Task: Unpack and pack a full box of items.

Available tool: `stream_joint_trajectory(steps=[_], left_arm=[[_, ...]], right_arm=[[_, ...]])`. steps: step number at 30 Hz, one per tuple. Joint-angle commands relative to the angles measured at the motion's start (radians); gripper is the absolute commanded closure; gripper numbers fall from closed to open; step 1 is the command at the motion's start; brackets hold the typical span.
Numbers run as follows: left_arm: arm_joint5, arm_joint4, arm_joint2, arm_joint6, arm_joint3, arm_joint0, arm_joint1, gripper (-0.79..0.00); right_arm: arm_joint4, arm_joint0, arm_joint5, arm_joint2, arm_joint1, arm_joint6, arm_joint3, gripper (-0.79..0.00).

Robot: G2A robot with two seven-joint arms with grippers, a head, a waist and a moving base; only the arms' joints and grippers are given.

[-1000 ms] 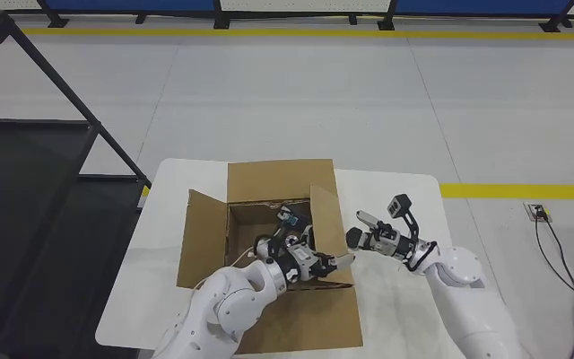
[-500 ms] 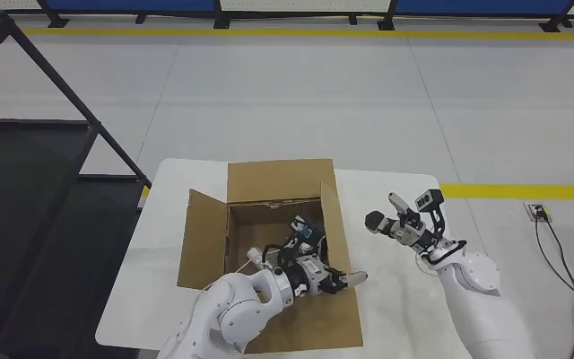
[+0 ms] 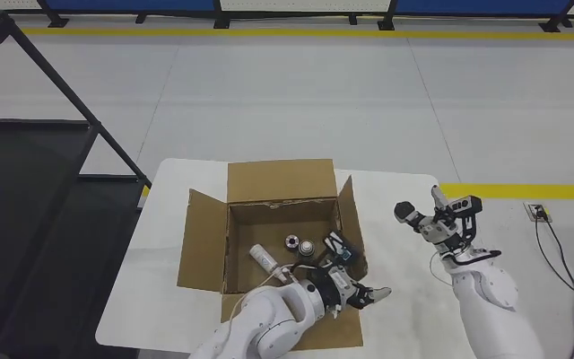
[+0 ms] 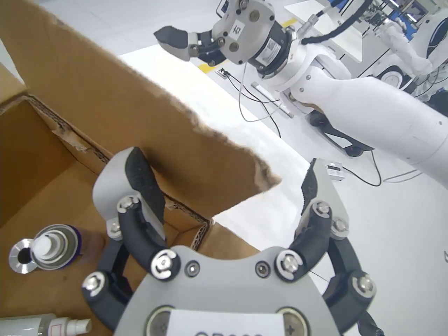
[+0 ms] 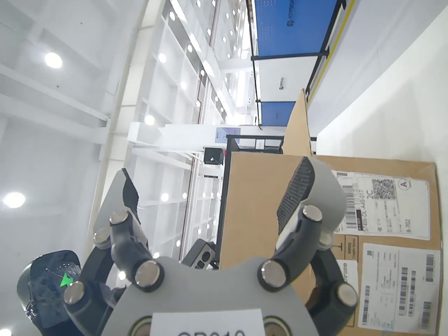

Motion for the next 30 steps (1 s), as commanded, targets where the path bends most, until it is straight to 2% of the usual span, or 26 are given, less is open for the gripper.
stream_joint_trajectory(steps=[1, 9, 19, 24, 30], left_arm=[[0.015, 0.028, 0.025, 0.02, 0.027, -0.013, -0.01, -0.785], [0.037, 0.063, 0.082, 0.031, 0.084, -0.053, -0.041, -0.785], [0.044, 0.064, 0.093, 0.013, 0.14, -0.087, -0.069, -0.785], [0.02, 0.051, 0.027, 0.016, 0.073, -0.062, -0.057, -0.785], [-0.038, 0.07, -0.131, 0.008, -0.108, 0.046, -0.013, -0.785]], right_arm=[[0.036, -0.009, -0.017, 0.018, 0.0, -0.021, 0.0, -0.785], [0.101, -0.03, -0.079, 0.053, -0.002, -0.075, -0.002, -0.785], [0.076, -0.016, -0.066, 0.046, -0.001, -0.083, 0.015, -0.785], [0.08, -0.004, -0.069, 0.044, -0.002, -0.091, 0.015, -0.785], [0.062, 0.017, -0.073, 0.046, 0.001, -0.089, -0.004, -0.785]])
